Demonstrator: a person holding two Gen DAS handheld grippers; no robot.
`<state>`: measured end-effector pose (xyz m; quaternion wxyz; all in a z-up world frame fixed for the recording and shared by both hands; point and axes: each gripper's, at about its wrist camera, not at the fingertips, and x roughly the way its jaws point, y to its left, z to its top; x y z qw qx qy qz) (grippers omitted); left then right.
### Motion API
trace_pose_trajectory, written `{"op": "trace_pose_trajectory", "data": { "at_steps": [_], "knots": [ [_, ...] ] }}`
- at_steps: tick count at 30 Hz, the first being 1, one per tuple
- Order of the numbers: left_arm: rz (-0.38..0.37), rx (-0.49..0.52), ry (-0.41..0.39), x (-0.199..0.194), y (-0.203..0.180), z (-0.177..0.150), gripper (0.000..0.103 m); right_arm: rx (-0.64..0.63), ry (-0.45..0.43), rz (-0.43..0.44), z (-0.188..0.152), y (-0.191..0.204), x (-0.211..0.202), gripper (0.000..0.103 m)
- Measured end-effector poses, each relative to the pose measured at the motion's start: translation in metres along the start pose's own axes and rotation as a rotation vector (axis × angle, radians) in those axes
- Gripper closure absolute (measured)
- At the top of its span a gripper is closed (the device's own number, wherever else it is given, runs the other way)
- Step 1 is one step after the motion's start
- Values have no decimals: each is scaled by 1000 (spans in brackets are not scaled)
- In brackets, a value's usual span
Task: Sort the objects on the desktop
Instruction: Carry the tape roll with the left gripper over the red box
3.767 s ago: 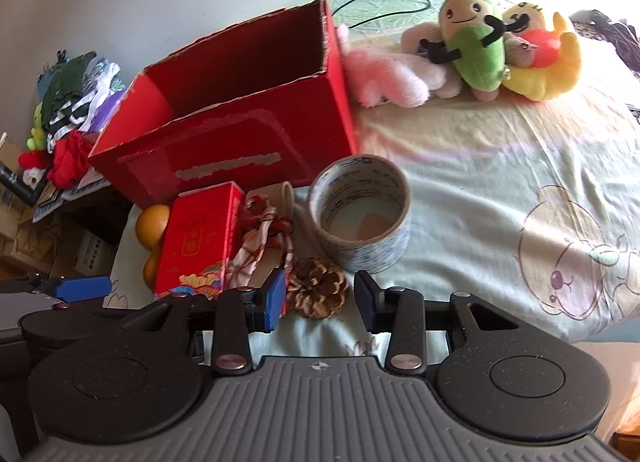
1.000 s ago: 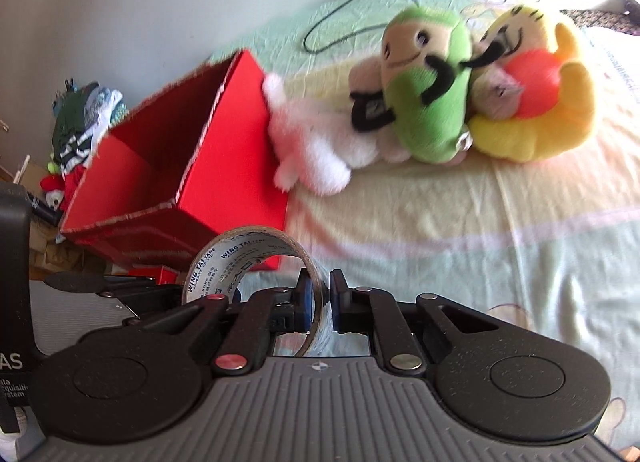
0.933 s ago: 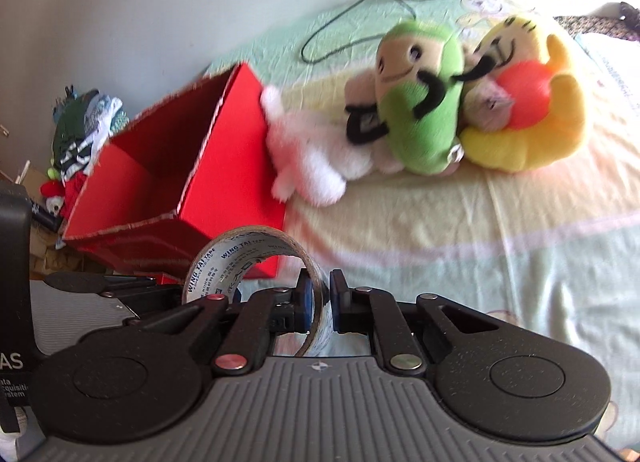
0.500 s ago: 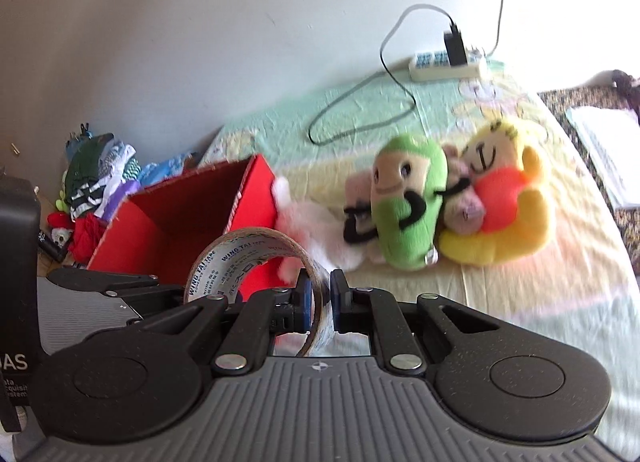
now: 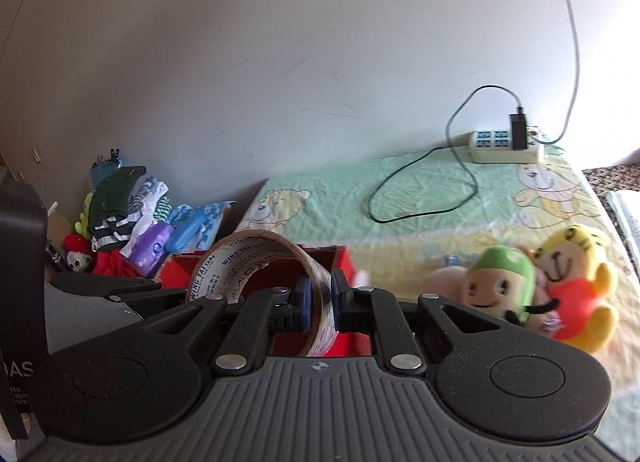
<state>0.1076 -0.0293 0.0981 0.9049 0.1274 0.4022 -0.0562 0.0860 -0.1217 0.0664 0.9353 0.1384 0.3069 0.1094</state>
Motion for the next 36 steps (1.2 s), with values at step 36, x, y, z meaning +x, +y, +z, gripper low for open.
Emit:
{"op": "trace_pose_trajectory", "data": {
  "at_steps": [36],
  "knots": [
    [61, -21, 219, 130, 146, -42, 82, -9, 252, -11, -23, 90, 178, 93]
  ]
}}
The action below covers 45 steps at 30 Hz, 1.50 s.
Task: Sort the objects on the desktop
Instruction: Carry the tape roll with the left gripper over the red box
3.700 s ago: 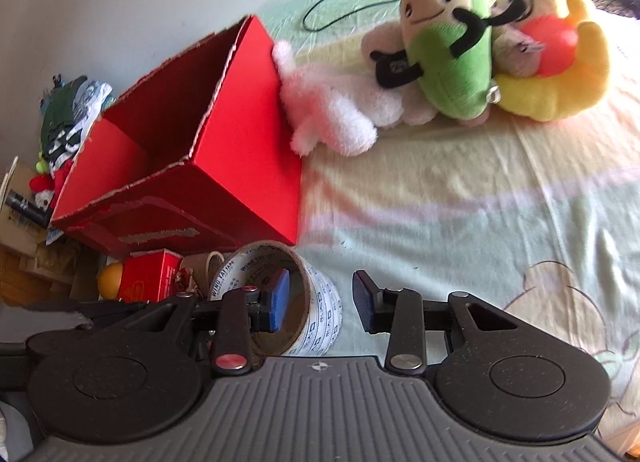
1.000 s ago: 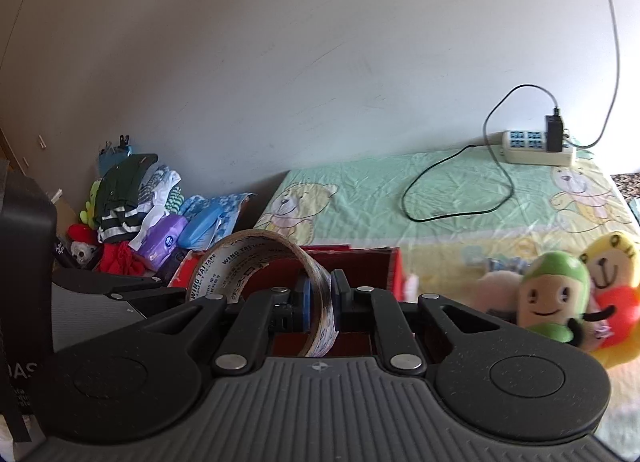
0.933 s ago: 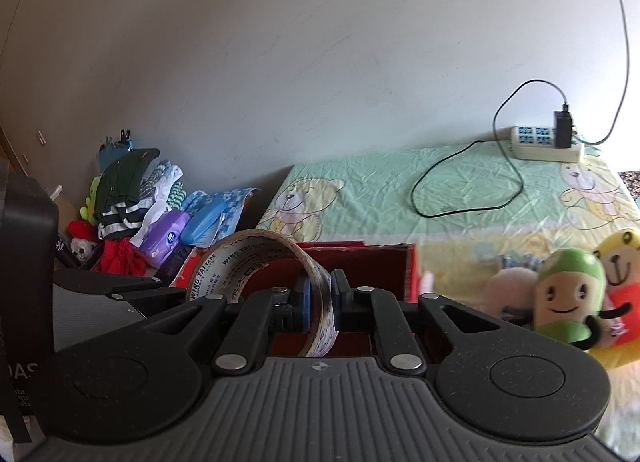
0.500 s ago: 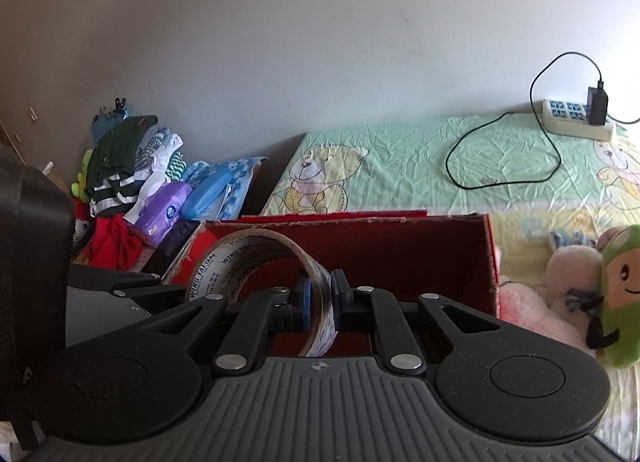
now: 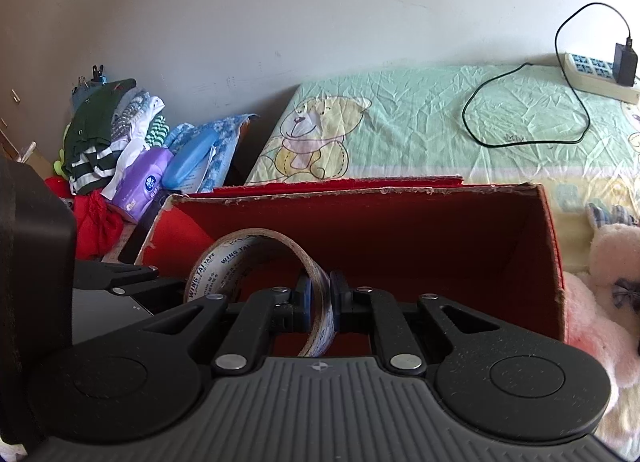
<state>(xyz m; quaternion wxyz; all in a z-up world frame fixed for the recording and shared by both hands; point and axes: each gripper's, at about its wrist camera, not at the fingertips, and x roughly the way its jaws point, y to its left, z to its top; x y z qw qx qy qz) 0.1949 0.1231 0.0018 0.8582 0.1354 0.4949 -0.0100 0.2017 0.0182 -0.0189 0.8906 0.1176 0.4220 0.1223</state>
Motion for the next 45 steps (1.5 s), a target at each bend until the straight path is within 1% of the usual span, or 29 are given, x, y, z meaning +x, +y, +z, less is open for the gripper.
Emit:
{"op": "trace_pose_trajectory", "data": {
  "at_steps": [4, 7, 10, 12, 13, 16, 17, 20, 21, 22, 24, 25, 27, 29, 32, 33, 35, 38, 41, 43, 45],
  "knots": [
    [-10, -9, 49, 17, 2, 5, 82, -2, 48, 7, 5, -5, 16, 93],
    [-21, -18, 102, 32, 5, 9, 82, 9, 101, 13, 9, -10, 31, 93],
    [-53, -45, 169, 43, 11, 12, 82, 18, 141, 10, 9, -13, 45, 92],
    [-66, -65, 200, 49, 14, 10, 81, 31, 166, 13, 10, -16, 51, 92],
    [-79, -80, 211, 52, 16, 10, 81, 35, 178, 15, 11, -16, 55, 92],
    [-123, -137, 233, 56, 24, 7, 74, 26, 193, -1, 11, -16, 64, 92],
    [-128, -149, 230, 56, 25, 7, 71, 27, 198, -4, 11, -16, 67, 92],
    [-113, -158, 208, 52, 24, 5, 68, 35, 203, -3, 9, -15, 74, 92],
    [-110, -159, 199, 50, 24, 5, 62, 32, 206, -16, 9, -15, 77, 91],
    [-108, -164, 189, 49, 24, 5, 60, 33, 215, -25, 9, -15, 79, 91],
    [-114, -196, 167, 43, 28, 4, 44, 69, 224, 0, 11, -20, 81, 91],
    [-124, -216, 161, 42, 30, 4, 43, 91, 235, 15, 11, -23, 83, 91],
    [-144, -250, 148, 40, 36, 3, 43, 137, 240, 37, 11, -30, 84, 89],
    [-146, -255, 148, 40, 35, 2, 45, 183, 243, 67, 11, -35, 85, 86],
    [-120, -221, 131, 36, 30, 2, 49, 247, 254, 135, 10, -43, 88, 83],
    [-110, -213, 127, 35, 28, 1, 52, 261, 256, 147, 9, -43, 88, 82],
    [-96, -207, 114, 29, 25, 0, 53, 271, 250, 164, 9, -45, 86, 80],
    [-82, -227, 68, 27, 33, 1, 52, 265, 201, 185, 12, -44, 77, 79],
    [-71, -248, 41, 23, 35, -1, 52, 278, 158, 188, 13, -47, 72, 79],
    [-67, -250, 30, 20, 37, -3, 53, 298, 138, 191, 13, -51, 70, 80],
    [-71, -236, -1, 15, 35, -3, 56, 308, 116, 189, 14, -53, 67, 81]
  ]
}}
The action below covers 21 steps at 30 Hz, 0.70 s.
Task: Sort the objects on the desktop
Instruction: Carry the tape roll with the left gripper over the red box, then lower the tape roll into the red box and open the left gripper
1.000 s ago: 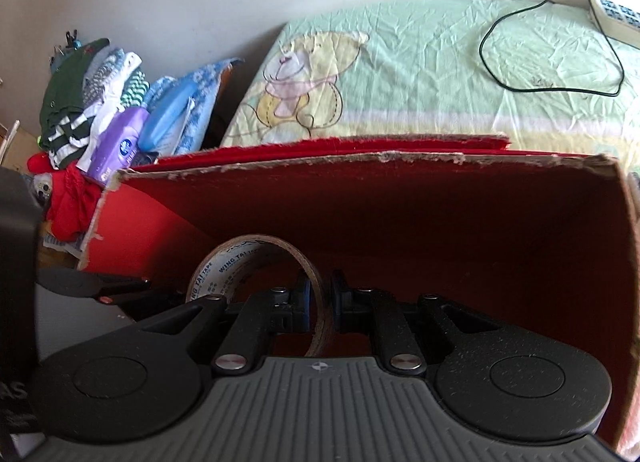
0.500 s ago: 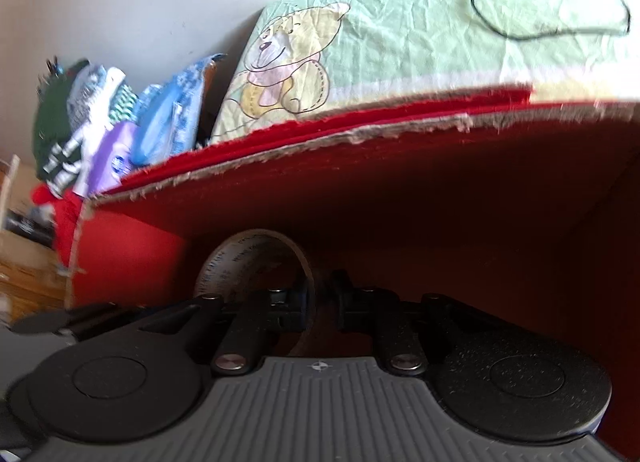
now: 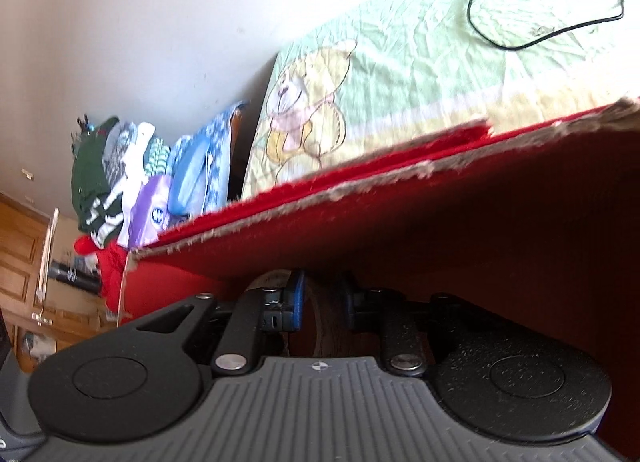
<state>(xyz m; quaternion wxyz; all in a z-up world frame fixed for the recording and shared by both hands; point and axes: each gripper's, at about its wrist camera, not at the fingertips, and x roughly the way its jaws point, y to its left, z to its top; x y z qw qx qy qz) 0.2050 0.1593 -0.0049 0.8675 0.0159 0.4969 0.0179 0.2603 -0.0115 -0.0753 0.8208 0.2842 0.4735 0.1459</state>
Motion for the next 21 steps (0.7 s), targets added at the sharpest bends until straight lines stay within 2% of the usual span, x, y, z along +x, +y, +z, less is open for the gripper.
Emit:
{"op": "trace_pose_trajectory", "data": {
  "at_steps": [3, 8, 10, 13, 15, 17, 21],
  "knots": [
    [-49, 54, -53, -9, -8, -2, 57, -4, -35, -34, 0, 2, -9, 83],
    [-212, 125, -29, -22, -23, -2, 58, -55, -74, -193, 0, 12, -31, 84],
    [-213, 193, -28, -23, -40, -2, 58, -107, -102, -226, -4, 11, -40, 83],
    [-212, 263, 23, -12, -61, 1, 58, -137, -137, -271, -9, 5, -48, 83],
    [-216, 282, 78, 1, -70, 3, 57, -112, -160, -270, -9, -2, -49, 85],
    [-197, 301, 72, 4, -74, 7, 58, -82, -198, -242, -8, -8, -54, 89],
    [-192, 310, 116, 14, -81, 8, 58, -114, -263, -281, -10, -2, -52, 89]
  ]
}}
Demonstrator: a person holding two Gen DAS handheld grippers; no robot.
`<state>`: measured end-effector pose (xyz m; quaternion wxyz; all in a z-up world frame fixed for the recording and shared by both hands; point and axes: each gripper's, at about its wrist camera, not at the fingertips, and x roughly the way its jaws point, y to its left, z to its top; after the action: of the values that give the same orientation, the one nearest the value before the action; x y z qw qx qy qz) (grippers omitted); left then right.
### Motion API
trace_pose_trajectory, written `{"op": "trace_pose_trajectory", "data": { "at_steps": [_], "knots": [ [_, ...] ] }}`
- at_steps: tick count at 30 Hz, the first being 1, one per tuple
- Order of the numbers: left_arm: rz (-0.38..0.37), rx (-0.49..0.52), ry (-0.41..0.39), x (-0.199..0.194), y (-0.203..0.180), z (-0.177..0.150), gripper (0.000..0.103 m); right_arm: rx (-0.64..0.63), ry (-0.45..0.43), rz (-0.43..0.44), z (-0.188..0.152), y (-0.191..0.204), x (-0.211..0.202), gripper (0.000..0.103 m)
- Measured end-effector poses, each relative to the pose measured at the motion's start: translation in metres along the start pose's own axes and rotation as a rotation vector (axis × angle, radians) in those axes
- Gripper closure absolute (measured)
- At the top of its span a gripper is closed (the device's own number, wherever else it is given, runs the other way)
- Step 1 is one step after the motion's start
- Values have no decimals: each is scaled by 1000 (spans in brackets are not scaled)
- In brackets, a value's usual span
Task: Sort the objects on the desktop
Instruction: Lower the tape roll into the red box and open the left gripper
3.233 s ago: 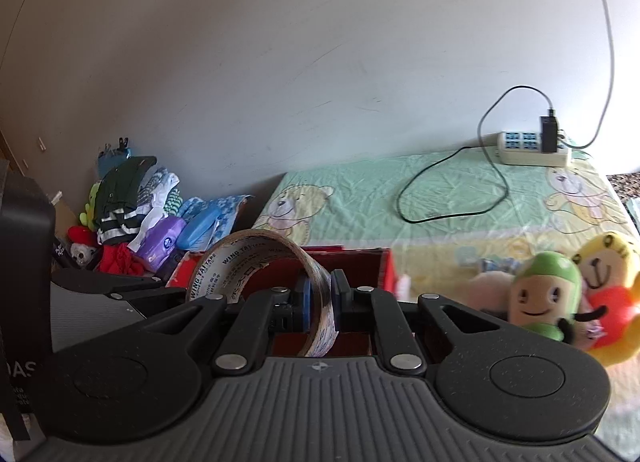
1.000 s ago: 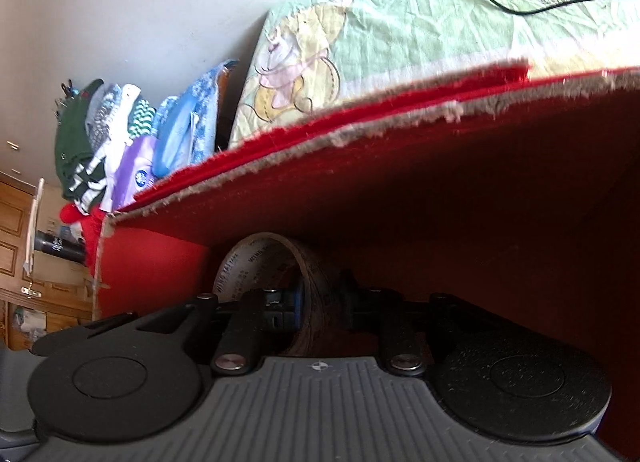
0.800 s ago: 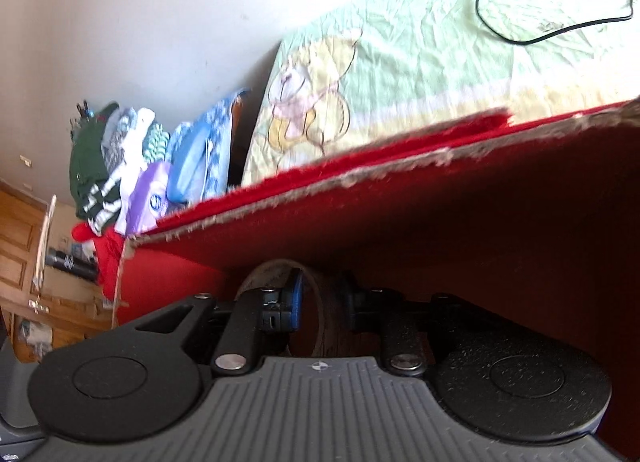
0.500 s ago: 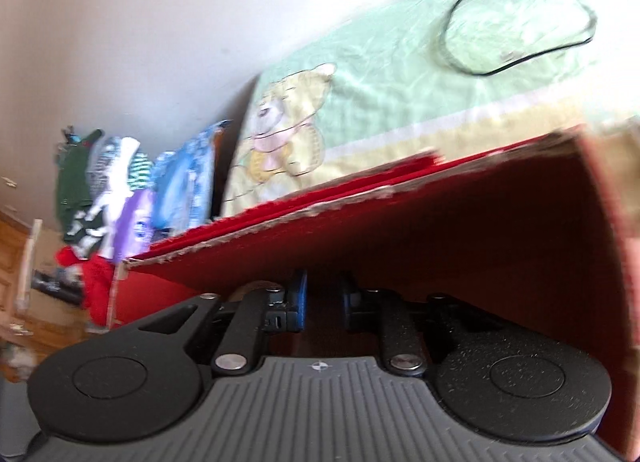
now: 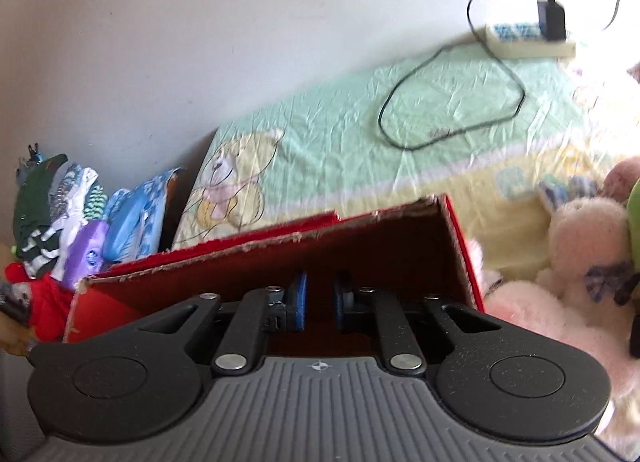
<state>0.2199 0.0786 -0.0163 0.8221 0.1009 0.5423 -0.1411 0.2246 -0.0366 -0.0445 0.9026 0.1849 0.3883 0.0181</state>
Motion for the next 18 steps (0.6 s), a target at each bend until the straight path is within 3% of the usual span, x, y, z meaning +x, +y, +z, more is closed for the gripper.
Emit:
{"op": "trace_pose_trajectory", "data": {
  "at_steps": [4, 9, 14, 18],
  "knots": [
    [-32, 27, -59, -8, -4, -3, 58, 7, -48, 0, -1, -3, -6, 88],
    [-12, 41, 8, 4, -8, -2, 54, 32, -61, 31, -1, -6, -10, 88],
    [15, -23, 67, 15, 1, 0, 47, 28, -61, 28, -1, -5, -10, 88],
    [37, -48, 82, 17, 4, -1, 47, 28, -62, 27, -1, -4, -9, 88]
  ]
}}
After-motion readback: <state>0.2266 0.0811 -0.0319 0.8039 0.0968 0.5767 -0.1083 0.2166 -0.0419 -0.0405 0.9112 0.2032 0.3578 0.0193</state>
